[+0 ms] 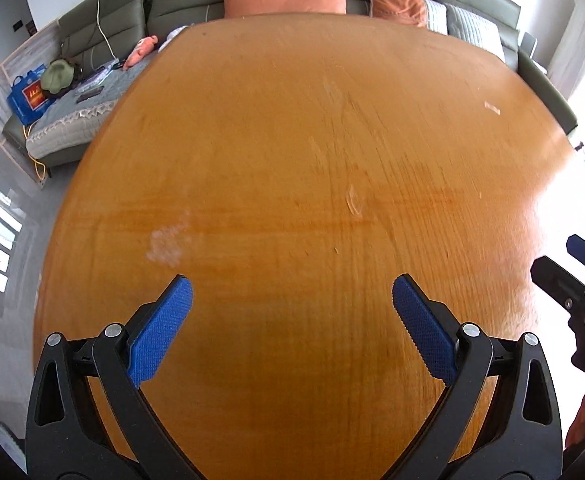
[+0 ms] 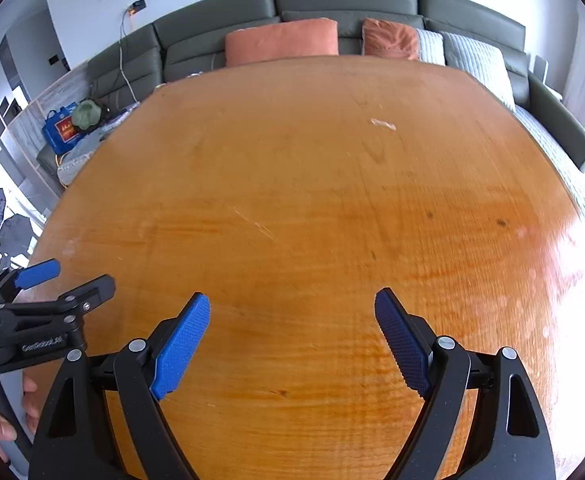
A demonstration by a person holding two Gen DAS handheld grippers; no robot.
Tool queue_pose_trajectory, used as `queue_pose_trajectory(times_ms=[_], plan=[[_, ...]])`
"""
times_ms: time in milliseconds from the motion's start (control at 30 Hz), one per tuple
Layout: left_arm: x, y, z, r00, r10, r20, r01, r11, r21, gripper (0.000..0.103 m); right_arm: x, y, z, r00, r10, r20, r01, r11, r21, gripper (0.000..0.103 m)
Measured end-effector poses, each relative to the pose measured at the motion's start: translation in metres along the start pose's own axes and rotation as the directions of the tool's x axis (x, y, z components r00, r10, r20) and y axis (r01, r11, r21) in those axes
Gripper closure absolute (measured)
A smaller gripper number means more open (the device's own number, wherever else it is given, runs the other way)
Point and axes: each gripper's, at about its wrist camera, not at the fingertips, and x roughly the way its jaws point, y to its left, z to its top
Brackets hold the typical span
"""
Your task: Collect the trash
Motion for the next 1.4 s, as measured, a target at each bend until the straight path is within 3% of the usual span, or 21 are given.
queue_pose_trajectory(times_ms=[167, 400, 533, 1400], plan=[[0.008, -0.009, -0.008, 1.000, 0.010, 0.000, -0.010, 1.000, 0.001, 0.006, 0.005, -0.008, -0.009, 1.000, -0.025, 0.013, 0.025, 1.000, 0.004, 0.018], [0.011, -0.011, -0.011, 0.997, -0.002, 0.071, 0.004, 1.000, -0.028, 0.006, 0.013, -0.006, -0.010, 0.996, -0.089, 0.029, 0.090, 0.996, -0.023, 0.014], [0.012, -0.013, -0.012, 0.995, -0.001, 0.095, 0.003, 1.000, -0.027, 0.006, 0.018, -0.008, -0.009, 0.992, -0.121, 0.021, 0.121, 0.992, -0.021, 0.003], [0.011, -0.016, -0.015, 0.995, 0.010, 0.104, -0.005, 0.999, -0.040, 0.006, 0.018, -0.009, -0.010, 0.991, -0.130, 0.020, 0.131, 0.991, -0.013, 0.003]])
